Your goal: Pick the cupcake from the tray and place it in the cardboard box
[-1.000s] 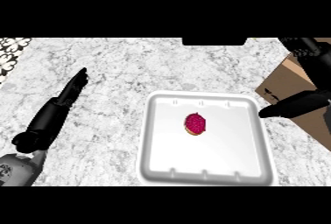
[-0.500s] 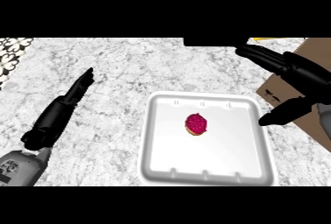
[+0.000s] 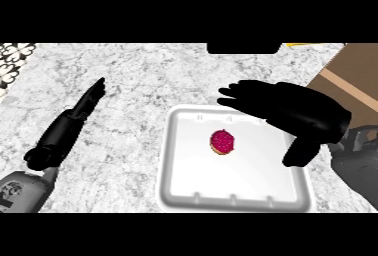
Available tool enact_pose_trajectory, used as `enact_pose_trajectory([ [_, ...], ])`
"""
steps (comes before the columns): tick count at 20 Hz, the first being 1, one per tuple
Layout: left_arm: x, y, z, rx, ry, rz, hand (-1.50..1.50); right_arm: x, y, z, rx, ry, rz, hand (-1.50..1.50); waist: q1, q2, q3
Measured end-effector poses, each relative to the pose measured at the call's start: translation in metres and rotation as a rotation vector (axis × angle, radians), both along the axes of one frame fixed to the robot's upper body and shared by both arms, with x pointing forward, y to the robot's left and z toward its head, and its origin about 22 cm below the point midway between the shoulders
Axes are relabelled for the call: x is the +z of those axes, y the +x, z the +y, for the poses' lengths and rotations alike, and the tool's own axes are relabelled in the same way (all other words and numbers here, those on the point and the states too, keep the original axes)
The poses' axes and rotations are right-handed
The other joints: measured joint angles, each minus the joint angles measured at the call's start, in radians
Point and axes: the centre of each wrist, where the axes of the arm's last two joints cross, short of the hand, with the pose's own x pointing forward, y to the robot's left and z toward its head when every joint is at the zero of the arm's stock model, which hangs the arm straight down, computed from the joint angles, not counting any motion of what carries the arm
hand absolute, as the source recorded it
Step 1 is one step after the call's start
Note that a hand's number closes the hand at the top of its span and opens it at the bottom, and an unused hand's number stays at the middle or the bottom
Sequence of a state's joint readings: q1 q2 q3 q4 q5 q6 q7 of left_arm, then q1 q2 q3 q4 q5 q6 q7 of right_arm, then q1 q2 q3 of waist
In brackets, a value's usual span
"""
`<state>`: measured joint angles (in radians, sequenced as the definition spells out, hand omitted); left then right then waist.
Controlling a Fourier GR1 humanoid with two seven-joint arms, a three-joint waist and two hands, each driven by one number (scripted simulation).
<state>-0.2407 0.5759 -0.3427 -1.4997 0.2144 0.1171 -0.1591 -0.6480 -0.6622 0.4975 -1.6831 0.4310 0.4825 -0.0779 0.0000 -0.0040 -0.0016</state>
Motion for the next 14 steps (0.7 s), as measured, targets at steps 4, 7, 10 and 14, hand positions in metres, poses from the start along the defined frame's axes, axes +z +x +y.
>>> enact_pose_trajectory([
  [4, 0.004, 0.000, 0.001, 0.001, 0.003, 0.010, 0.00, 0.000, -0.015, 0.025, -0.026, -0.111, -0.001, -1.50, 0.000, 0.000, 0.000],
  [7, 0.004, 0.001, -0.004, 0.000, 0.003, 0.008, 0.00, -0.004, -0.027, 0.039, -0.053, -0.175, 0.007, -1.50, -0.001, 0.001, 0.001],
  [10, -0.001, 0.003, -0.002, -0.001, 0.004, 0.011, 0.00, -0.008, -0.036, 0.054, -0.079, -0.205, 0.023, -1.50, -0.001, 0.002, 0.001],
  [14, -0.001, 0.004, 0.004, -0.006, 0.000, 0.009, 0.00, -0.021, -0.046, 0.063, -0.102, -0.241, 0.052, -1.50, 0.000, 0.003, 0.001],
])
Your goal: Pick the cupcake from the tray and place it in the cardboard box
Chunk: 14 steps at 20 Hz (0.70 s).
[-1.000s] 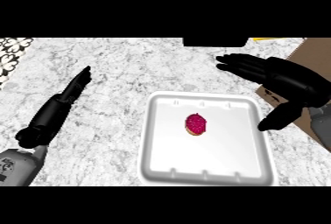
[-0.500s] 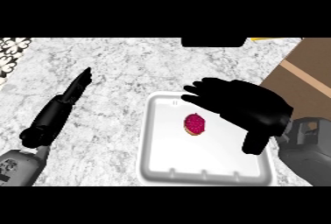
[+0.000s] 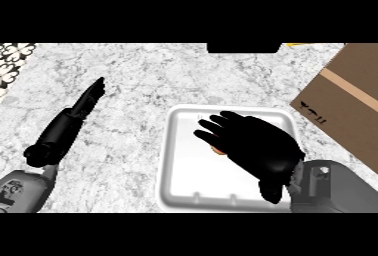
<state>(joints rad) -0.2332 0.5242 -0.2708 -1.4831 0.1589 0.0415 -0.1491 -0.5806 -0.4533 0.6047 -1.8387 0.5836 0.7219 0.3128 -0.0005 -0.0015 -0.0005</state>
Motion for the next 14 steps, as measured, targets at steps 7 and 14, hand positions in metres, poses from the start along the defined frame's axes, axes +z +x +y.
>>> enact_pose_trajectory([
  [7, 0.012, 0.001, -0.005, 0.002, 0.002, -0.003, 0.00, -0.025, 0.002, 0.011, -0.045, -0.034, -0.049, -1.50, 0.004, 0.001, 0.001],
  [14, 0.009, -0.001, -0.004, 0.005, 0.004, -0.006, 0.00, -0.040, 0.008, 0.020, -0.058, -0.055, -0.075, -1.50, 0.004, 0.001, 0.001],
])
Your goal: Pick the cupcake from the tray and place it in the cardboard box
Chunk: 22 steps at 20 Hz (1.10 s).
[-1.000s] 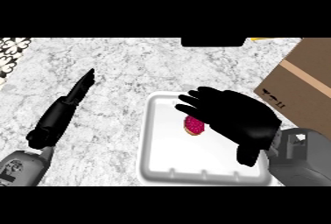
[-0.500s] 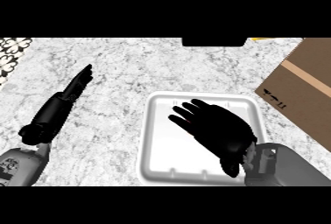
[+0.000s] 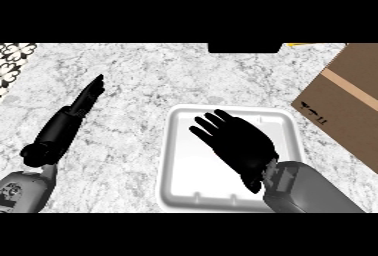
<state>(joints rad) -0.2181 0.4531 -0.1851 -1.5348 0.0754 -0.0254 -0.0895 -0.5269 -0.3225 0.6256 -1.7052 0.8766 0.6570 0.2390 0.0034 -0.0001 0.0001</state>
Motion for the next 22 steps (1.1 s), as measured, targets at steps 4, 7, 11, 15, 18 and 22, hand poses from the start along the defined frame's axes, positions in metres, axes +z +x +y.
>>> enact_pose_trajectory([
  [4, 0.005, 0.001, 0.000, 0.004, -0.002, -0.001, 0.00, -0.008, 0.012, 0.002, -0.019, -0.032, -0.014, -1.50, 0.001, 0.000, 0.000],
  [7, 0.002, 0.004, 0.002, 0.002, 0.000, -0.001, 0.00, -0.024, 0.014, 0.007, -0.031, -0.058, -0.018, -1.50, 0.000, 0.000, 0.000],
  [11, -0.002, 0.005, -0.005, 0.004, -0.003, 0.001, 0.00, -0.032, 0.018, 0.001, -0.022, -0.050, -0.011, -1.50, -0.001, 0.000, 0.000],
  [15, 0.003, 0.000, -0.001, -0.003, -0.005, 0.001, 0.00, -0.039, 0.016, 0.003, -0.015, -0.050, 0.015, -1.50, 0.000, 0.000, 0.000],
  [18, 0.002, -0.003, -0.003, -0.002, 0.004, -0.001, 0.00, -0.047, 0.017, 0.000, -0.016, -0.054, 0.022, -1.50, 0.000, 0.000, 0.000],
  [22, 0.003, 0.004, 0.001, 0.001, 0.002, -0.001, 0.00, -0.060, 0.022, 0.006, -0.036, -0.070, 0.004, -1.50, -0.001, 0.000, 0.000],
])
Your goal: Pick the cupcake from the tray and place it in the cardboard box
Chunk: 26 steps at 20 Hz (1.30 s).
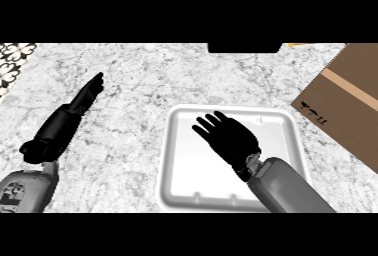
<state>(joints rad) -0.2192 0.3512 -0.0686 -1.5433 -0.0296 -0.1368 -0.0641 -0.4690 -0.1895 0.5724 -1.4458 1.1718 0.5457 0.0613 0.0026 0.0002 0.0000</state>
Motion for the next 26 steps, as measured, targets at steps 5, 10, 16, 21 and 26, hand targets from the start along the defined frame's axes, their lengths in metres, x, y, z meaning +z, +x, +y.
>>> enact_pose_trajectory([
  [5, 0.002, -0.003, -0.004, -0.001, -0.004, 0.002, 0.00, -0.010, 0.012, -0.010, -0.027, -0.017, -0.009, -1.50, 0.001, 0.000, 0.000],
  [10, -0.003, -0.001, -0.002, 0.001, -0.002, 0.001, 0.00, -0.028, 0.016, -0.011, -0.017, -0.019, 0.020, 1.50, 0.000, 0.000, 0.000],
  [16, -0.006, 0.003, -0.006, -0.007, -0.005, 0.004, 0.00, -0.038, 0.027, -0.012, 0.097, 0.016, -0.020, 1.50, 0.003, 0.001, 0.000],
  [21, 0.000, 0.002, -0.001, -0.006, 0.000, -0.004, 0.00, -0.046, 0.020, -0.006, 0.155, 0.063, -0.097, 1.50, 0.001, 0.000, 0.000],
  [26, 0.001, 0.000, 0.001, -0.002, -0.003, -0.003, 0.00, -0.048, 0.029, -0.033, 0.003, 0.176, -0.066, 1.50, -0.002, -0.001, 0.000],
])
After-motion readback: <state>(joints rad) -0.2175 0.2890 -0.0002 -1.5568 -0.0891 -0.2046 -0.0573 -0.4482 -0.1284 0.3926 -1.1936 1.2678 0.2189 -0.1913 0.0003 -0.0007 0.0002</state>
